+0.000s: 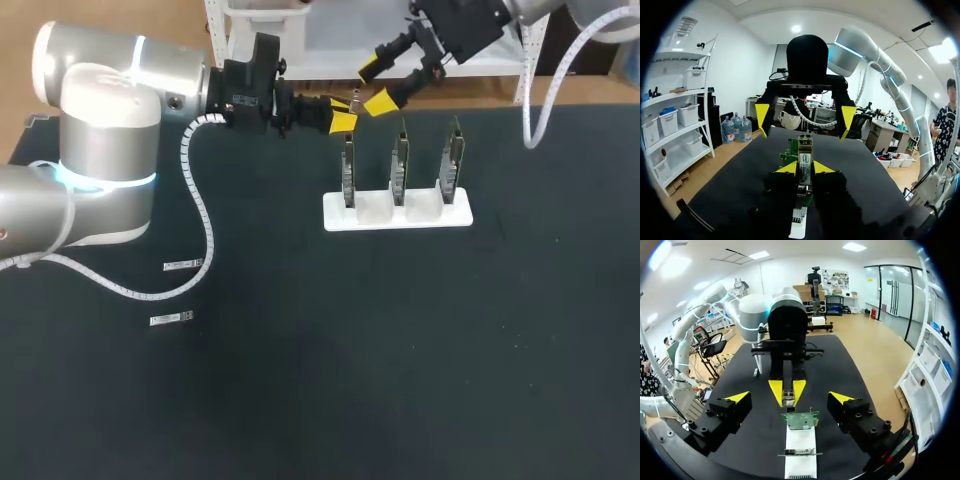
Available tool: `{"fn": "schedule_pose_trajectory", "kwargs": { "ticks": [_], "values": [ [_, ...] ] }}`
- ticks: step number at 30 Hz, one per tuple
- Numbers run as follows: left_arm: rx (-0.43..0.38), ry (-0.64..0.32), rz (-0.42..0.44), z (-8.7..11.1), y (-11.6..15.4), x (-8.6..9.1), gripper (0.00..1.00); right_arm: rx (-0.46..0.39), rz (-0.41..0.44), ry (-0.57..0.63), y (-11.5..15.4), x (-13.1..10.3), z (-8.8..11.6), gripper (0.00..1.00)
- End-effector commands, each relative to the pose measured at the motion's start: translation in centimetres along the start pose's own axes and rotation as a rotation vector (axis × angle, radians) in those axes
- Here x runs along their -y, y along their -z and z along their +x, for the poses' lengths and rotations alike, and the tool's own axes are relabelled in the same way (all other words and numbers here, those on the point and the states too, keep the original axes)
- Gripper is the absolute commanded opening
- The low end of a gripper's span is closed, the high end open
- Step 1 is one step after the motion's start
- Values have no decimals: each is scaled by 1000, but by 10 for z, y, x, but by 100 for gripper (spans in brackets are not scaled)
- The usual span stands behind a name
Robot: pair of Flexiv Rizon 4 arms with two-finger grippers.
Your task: Pick up the optical module with the left hand, and insert it into the network port with the right hand.
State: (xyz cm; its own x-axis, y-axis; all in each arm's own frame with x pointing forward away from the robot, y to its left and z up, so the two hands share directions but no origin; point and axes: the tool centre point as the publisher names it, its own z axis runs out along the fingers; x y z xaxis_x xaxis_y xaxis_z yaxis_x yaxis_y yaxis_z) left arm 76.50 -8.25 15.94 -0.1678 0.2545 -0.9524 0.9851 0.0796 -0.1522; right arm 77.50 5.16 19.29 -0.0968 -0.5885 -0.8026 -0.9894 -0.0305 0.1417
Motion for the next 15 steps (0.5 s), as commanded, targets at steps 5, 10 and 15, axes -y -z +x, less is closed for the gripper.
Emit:
{"fn": "schedule_pose_trajectory", "kwargs": {
  "ticks": [5, 10, 15],
  "values": [
    [-5, 2, 2, -1, 0, -1, 0, 17, 40, -8, -3, -13, 3, 100],
    [-5, 2, 2, -1, 0, -1, 0, 18, 35, -13, -5, -14, 3, 100],
    [-5, 2, 2, -1, 0, -1, 0, 22, 31, -12, -6, -16, 2, 100]
  ]
}}
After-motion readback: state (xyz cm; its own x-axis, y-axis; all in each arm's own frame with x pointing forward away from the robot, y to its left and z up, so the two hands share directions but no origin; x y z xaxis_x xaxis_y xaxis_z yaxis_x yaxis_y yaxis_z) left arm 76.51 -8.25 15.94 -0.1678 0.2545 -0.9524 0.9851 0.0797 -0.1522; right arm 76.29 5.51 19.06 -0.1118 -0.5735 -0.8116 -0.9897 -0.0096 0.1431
